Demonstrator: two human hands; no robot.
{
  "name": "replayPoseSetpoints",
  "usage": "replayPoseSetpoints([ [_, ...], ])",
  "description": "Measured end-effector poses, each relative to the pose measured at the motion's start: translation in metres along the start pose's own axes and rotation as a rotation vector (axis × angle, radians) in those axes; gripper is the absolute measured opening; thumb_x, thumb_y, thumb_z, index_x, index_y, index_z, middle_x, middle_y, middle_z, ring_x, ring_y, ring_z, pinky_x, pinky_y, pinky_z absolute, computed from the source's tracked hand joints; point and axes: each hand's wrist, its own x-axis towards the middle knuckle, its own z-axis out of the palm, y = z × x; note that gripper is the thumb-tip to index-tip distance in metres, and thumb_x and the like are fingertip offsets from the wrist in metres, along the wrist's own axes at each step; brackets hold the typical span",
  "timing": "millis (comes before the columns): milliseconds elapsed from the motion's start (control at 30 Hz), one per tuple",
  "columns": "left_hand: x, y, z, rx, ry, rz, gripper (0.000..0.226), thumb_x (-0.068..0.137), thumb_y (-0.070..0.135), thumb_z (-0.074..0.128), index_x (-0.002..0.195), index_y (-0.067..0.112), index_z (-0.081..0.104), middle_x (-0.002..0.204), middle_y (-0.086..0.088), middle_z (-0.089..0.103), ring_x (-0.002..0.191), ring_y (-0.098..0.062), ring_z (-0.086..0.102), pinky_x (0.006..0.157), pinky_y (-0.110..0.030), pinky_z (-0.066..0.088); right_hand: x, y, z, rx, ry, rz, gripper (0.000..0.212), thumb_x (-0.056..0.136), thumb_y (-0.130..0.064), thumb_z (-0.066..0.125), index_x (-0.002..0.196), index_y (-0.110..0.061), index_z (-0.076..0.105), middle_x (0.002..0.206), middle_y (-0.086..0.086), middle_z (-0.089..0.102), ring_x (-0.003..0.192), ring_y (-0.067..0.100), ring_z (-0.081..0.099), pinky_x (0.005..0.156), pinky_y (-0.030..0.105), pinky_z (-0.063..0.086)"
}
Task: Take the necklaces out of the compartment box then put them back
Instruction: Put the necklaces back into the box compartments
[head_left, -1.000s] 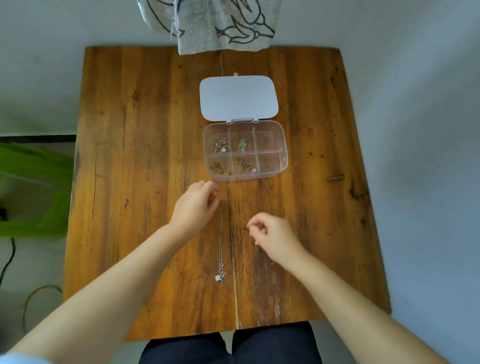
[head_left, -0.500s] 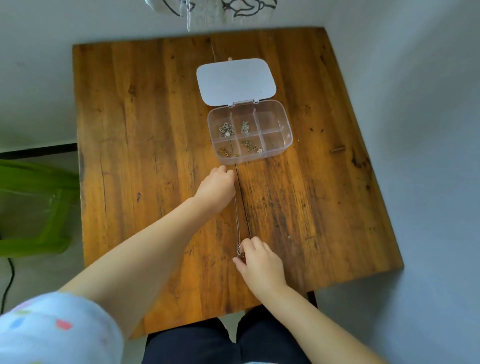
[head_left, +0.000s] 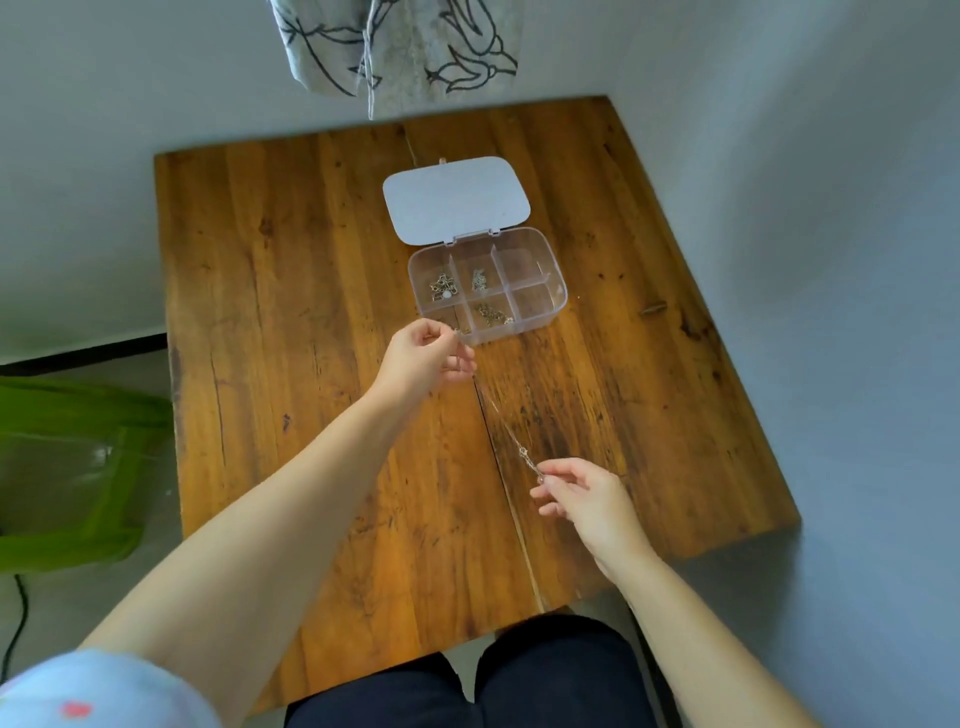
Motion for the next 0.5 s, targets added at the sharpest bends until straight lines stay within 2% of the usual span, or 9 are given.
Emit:
replayPoseSetpoints([
  [200,0.007,0.026,0.038,0.209,-0.012,0.137,0.009,0.093,0.009,0.047,0.086,0.007,0.052,0.07,-0.007,0.064,0.059,-0.019,0.062,0.056,-0.029,0.056,0.014,-0.01,-0.037,-0.036,-0.026,0.054,0.013,0.093,-0.012,0.055,0.101,-0.016,0.065,0.089,0.001,0.071,0.079,0.013,0.07,0.074,0.021,0.056],
  [300,0.014,0.033,0.065,0.287,-0.023,0.179,0.009,0.094,0.011,0.046,0.088,0.008,0.052,0.07,-0.007,0.063,0.056,-0.017,0.058,0.052,-0.026,0.052,0.023,-0.007,-0.057,0.038,0.011,0.071,0.011,0.09,-0.01,0.058,0.098,-0.012,0.066,0.086,0.006,0.071,0.077,0.016,0.07,0.07,0.026,0.056],
  [367,0.022,0.035,0.085,0.262,-0.025,0.143,0.009,0.093,0.011,0.047,0.087,0.008,0.053,0.068,-0.007,0.06,0.052,-0.015,0.052,0.046,-0.024,0.046,0.029,-0.002,-0.073,0.216,0.049,0.104,0.01,0.09,-0.007,0.059,0.095,-0.012,0.066,0.085,0.008,0.07,0.075,0.017,0.067,0.067,0.027,0.053],
  [500,0.044,0.031,0.125,0.198,-0.025,0.024,0.013,0.093,0.012,0.048,0.081,0.01,0.053,0.063,-0.004,0.052,0.048,-0.012,0.042,0.041,-0.02,0.035,0.038,0.008,-0.111,0.776,0.08,0.191,0.014,0.09,-0.001,0.056,0.093,-0.009,0.067,0.078,0.006,0.063,0.071,0.014,0.059,0.06,0.023,0.05],
])
